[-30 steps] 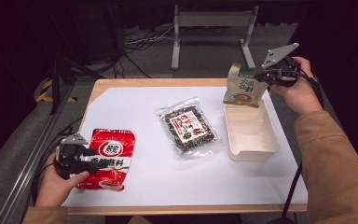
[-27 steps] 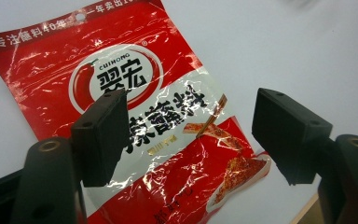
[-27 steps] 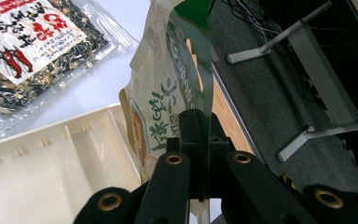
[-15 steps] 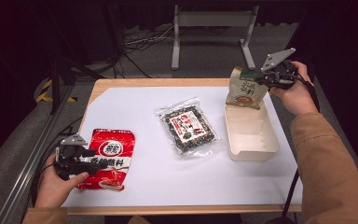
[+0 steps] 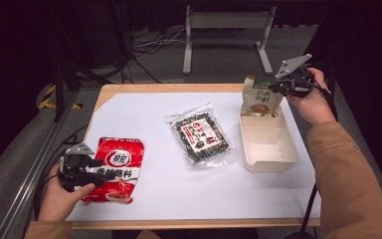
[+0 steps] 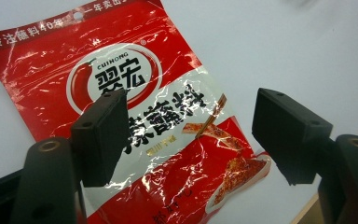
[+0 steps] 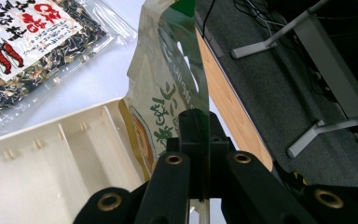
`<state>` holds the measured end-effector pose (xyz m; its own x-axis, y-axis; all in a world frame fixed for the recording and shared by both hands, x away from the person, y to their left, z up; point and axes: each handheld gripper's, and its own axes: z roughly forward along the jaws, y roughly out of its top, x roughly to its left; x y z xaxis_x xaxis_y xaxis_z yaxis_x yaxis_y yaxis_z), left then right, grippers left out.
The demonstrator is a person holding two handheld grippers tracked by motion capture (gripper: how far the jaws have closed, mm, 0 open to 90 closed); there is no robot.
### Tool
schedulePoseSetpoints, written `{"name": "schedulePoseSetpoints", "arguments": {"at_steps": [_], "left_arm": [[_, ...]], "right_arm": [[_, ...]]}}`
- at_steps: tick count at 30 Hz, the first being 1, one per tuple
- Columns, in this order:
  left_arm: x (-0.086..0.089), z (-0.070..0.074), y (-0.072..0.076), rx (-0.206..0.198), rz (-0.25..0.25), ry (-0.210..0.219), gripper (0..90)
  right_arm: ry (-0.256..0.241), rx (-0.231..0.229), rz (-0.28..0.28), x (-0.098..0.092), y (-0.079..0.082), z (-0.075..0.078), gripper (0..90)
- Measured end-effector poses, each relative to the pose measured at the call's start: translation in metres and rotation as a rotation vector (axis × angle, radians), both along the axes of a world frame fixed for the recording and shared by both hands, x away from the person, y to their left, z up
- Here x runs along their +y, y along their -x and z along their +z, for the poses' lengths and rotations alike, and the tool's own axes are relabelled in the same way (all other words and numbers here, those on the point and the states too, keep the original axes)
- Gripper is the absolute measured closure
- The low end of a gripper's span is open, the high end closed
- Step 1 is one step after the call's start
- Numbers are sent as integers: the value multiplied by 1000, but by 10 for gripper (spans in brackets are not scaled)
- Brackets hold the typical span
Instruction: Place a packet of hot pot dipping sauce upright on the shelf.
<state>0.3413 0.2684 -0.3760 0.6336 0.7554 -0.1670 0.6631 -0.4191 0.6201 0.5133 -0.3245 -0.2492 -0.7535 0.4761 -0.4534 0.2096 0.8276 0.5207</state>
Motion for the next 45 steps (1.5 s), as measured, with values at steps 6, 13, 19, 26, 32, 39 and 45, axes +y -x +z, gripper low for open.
{"name": "schedulePoseSetpoints", "arguments": {"at_steps": [6, 13, 19, 26, 32, 39, 45], "left_arm": [[0, 0, -1, -4, 2, 3, 276], [0, 0, -2, 3, 0, 3, 276], [-2, -1, -2, 6, -3, 1, 276], [-3, 0, -3, 4, -4, 0, 275], [-2, 0, -4, -3, -4, -1, 265], [-3, 1, -7, -4, 5, -3, 243], [-2, 5, -11, -25, 13, -2, 227]], "right_arm": [[27, 30, -5, 3, -2, -8, 895], [13, 65, -22, -1, -6, -23, 895], [-3, 110, -36, -2, -7, -33, 889], [-44, 131, -83, -2, -7, -37, 858], [-54, 108, -111, 0, -6, -37, 684], [-101, 44, -142, -2, -2, -32, 513], [-139, -13, -155, -2, 7, -23, 482]]}}
